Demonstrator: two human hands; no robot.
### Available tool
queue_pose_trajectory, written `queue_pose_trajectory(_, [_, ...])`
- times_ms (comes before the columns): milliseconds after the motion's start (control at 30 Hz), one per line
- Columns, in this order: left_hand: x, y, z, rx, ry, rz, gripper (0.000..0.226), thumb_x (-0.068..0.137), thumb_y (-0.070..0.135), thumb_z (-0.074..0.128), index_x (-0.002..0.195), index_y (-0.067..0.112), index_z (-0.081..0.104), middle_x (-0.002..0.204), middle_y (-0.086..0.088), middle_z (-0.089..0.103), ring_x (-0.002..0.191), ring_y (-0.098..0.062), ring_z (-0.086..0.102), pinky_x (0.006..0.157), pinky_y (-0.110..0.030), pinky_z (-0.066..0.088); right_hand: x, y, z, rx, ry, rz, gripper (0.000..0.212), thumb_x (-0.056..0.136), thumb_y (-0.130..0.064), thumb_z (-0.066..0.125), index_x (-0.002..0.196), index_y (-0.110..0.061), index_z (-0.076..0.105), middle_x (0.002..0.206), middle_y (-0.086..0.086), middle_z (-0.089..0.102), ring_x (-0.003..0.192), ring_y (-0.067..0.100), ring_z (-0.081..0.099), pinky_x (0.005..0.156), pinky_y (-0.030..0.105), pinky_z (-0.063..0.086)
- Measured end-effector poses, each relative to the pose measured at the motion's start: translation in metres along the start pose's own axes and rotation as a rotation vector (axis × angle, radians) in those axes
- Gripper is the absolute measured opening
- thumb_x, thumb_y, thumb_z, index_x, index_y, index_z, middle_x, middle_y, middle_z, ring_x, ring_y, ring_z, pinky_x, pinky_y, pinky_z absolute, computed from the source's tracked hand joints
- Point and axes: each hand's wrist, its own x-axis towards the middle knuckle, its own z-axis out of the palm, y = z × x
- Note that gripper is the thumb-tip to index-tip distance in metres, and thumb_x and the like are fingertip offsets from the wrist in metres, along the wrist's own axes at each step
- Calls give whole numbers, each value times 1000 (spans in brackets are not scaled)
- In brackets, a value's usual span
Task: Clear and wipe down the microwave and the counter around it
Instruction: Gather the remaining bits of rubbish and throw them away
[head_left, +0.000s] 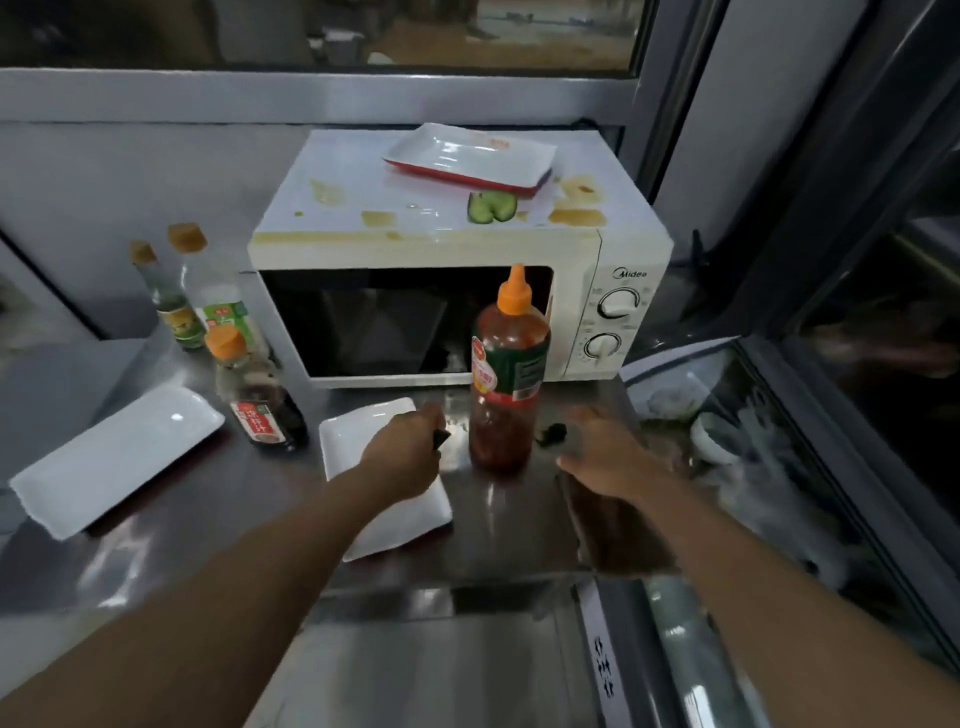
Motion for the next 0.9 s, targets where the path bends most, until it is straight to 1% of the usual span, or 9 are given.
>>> queue_pose_trajectory(67, [0,7,9,-17,9,-42,24,86,5,50,109,10,53,108,-12,65,99,-29,59,80,-34,47,13,16,8,-13,-2,-28,45,87,-26,63,127,-12,48,127,7,53,113,22,52,79,26,38])
queue_pose_trajectory(100, [0,9,13,-26,14,-58,26,86,5,51,111,10,53,109,-12,65,101,-30,59,82,-35,48,19,23,12,4,0,-41,48,86,-26,63,129,-13,46,129,7,51,115,22,51,80,25,36])
queue_pose_trajectory(167, [1,12,21,-39,22,-86,29,85,5,51,113,10,52,111,-11,65,103,-31,59,86,-37,48,31,35,22,25,-7,-64,53,86,-26,63,133,-13,42,133,10,47,119,24,47,87,28,37])
queue_pose_trajectory(233, [2,14,29,-54,45,-123,29,86,6,53,115,10,52,113,-11,64,104,-31,58,85,-36,48,41,45,30,16,-13,-80,58,86,-27,62,136,-13,38,138,11,42,124,26,44,94,32,38])
queue_pose_trajectory(367, [5,16,41,-53,66,-180,25,88,9,52,113,11,53,107,-15,65,100,-34,59,75,-32,44,62,58,43,-3,9,-134,58,87,-29,62,137,-12,38,140,11,43,127,30,40,101,38,37])
queue_pose_trajectory(467, [8,14,47,-51,67,-203,24,89,11,52,113,11,54,108,-14,65,100,-33,59,76,-32,45,78,62,50,2,-6,-159,59,86,-25,64,138,-14,39,142,10,42,130,29,37,103,39,35])
queue_pose_trajectory(667, [14,11,53,-47,83,-208,26,89,11,54,115,11,55,109,-14,66,100,-33,60,81,-34,48,91,64,69,-56,86,-165,43,84,-23,66,124,-15,53,129,9,49,122,27,41,95,35,40])
queue_pose_trajectory(767, [16,10,53,-45,76,-207,26,89,11,53,115,11,55,107,-13,66,98,-32,60,81,-36,49,93,65,74,-87,114,-187,42,84,-24,67,123,-16,55,126,9,47,121,27,41,94,35,40])
queue_pose_trajectory(900, [14,9,51,-37,84,-202,26,89,12,53,115,12,55,106,-13,66,98,-32,60,79,-34,49,93,62,77,-101,116,-191,36,85,-23,65,119,-17,58,120,8,49,116,26,43,88,32,40])
